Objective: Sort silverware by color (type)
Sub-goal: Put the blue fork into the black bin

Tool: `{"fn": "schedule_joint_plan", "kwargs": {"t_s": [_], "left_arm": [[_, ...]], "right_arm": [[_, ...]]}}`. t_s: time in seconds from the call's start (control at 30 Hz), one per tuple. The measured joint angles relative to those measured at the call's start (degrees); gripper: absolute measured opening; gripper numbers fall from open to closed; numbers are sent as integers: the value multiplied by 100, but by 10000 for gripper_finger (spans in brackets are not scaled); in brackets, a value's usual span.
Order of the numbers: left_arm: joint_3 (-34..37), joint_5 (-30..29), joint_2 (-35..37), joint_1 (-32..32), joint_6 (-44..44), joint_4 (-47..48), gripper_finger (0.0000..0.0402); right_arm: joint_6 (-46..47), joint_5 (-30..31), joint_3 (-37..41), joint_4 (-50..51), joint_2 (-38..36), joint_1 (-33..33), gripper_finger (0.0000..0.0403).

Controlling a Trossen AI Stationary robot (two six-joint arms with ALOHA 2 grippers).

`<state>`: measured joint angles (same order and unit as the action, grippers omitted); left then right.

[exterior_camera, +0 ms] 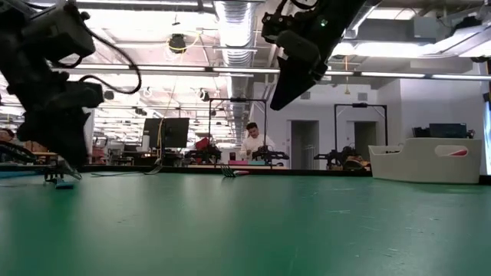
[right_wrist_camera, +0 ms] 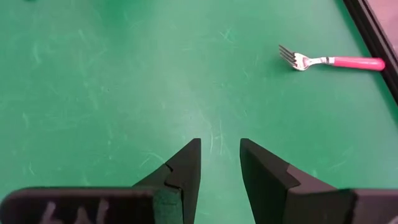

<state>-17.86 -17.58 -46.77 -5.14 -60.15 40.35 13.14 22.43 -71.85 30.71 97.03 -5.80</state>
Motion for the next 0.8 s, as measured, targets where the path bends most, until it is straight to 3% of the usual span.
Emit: {"fn": "schedule_joint_plan", "kwargs": {"t_s": [0.33,0.53,0.67,0.8], "left_arm": [[-118,-171,-10,-82,53,96,127],[-119,-733,-10,-72,130,215,127],[-119,-1801,-10,171,733,-48,127],[-127,-1509,-47,860,1761,-926,120]], "right_arm": [[-127,-1,0,-243,43,116,136],[-150,0,-4,-483,160,146,136],[-177,2,-4,-974,250,185,136],[-173,-3,7,-1313,273,216,136]]}}
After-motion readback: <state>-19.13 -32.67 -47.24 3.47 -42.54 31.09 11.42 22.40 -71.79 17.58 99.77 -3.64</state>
